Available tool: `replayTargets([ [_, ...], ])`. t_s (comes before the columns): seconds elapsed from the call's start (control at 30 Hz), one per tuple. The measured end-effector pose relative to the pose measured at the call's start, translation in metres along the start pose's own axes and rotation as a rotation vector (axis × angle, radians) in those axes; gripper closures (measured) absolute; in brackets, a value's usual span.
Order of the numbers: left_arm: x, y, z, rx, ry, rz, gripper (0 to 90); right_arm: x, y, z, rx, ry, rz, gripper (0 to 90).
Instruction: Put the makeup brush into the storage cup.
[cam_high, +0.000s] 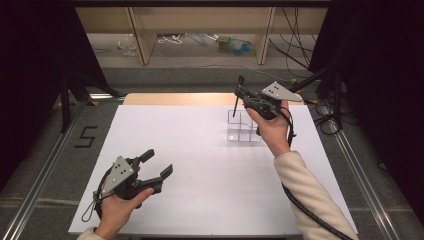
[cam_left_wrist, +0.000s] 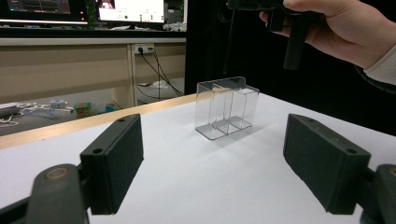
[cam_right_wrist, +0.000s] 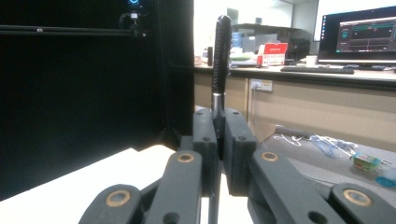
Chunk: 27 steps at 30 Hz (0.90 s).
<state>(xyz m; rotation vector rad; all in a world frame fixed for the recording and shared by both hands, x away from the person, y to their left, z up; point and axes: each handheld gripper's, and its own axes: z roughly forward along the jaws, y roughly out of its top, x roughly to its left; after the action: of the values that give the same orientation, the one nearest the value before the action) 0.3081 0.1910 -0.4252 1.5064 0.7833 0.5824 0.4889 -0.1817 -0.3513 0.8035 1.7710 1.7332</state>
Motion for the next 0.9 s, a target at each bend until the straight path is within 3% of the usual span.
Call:
replayTargets([
  [0.9,0.0005,0.0001,-0.0003,0.000,0.001,0.003,20.0,-0.0022,-0.0039,0.0063,0.006,-0.015,-0.001,85.5],
])
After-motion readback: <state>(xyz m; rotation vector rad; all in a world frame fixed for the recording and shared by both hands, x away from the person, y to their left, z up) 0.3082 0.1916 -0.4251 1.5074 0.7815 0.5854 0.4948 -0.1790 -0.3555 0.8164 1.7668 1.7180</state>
